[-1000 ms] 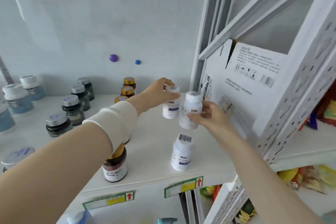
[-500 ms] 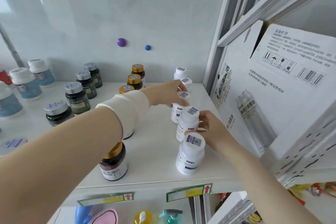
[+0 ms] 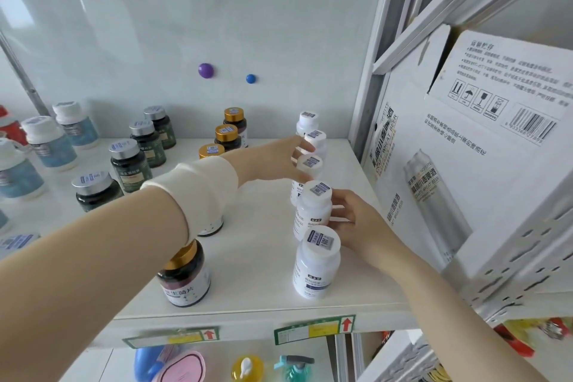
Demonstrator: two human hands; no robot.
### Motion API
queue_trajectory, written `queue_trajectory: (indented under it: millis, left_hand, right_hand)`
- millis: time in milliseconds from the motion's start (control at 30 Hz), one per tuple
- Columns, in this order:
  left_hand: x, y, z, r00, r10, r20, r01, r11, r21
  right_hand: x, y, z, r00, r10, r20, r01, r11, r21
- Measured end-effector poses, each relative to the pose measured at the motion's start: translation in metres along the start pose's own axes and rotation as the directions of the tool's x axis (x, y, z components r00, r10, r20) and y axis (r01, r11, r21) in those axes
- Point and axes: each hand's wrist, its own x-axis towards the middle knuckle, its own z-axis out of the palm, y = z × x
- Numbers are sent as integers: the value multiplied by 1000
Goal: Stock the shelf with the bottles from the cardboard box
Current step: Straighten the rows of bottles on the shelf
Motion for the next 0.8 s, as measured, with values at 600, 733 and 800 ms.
queue_trajectory:
  millis: [600,733,800]
  left_hand:
    - [8,0,6,1000,11,21,-9,994,-111]
    - [7,2,6,1000,1,23,2,995,-98]
    - [7,2,5,1000,-4,31,7,996,-91]
  right_hand:
    - [-2,-1,5,996,-12,-86,2,993,-115]
    - [-2,-2,6,997,2,-81,-11,993,-114]
    - [-3,-4,4,998,17,-60,-23,995,-98]
